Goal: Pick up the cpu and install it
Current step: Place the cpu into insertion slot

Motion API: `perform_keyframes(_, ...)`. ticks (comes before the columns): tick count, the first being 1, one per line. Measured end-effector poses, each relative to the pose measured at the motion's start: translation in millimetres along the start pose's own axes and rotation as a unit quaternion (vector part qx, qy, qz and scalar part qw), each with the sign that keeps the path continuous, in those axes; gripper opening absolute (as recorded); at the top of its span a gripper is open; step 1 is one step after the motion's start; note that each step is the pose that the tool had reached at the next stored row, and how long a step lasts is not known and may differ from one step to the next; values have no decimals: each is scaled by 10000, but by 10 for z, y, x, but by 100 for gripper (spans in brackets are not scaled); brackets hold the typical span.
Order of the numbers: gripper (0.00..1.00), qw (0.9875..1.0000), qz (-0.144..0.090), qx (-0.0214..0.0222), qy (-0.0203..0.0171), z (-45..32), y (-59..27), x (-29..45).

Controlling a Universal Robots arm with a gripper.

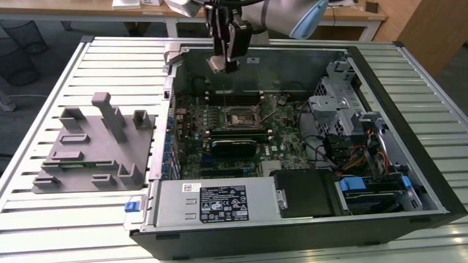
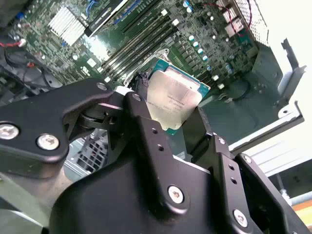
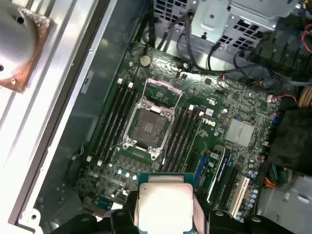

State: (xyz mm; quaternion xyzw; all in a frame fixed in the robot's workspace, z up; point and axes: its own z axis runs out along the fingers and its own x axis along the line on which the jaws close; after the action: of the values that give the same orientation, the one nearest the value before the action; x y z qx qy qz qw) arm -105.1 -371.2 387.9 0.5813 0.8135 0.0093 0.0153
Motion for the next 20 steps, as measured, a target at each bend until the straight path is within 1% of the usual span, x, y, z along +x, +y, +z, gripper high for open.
perform_keyframes(3, 53, 9998, 222, 4, -8, 4, 1, 2)
perform_keyframes(5, 53, 9993, 370, 6, -12, 8, 1, 4)
perform_keyframes(8, 53, 9981, 611, 9, -20, 15, 1, 5)
perform_keyframes(12, 53, 9959, 908, 14, -31, 24, 2, 9)
perform_keyframes(13, 53, 9955, 948, 14, -32, 26, 2, 10)
perform_keyframes(14, 53, 9954, 960, 14, -33, 27, 2, 10)
perform_keyframes(20, 53, 9952, 976, 14, -33, 61, 8, 30)
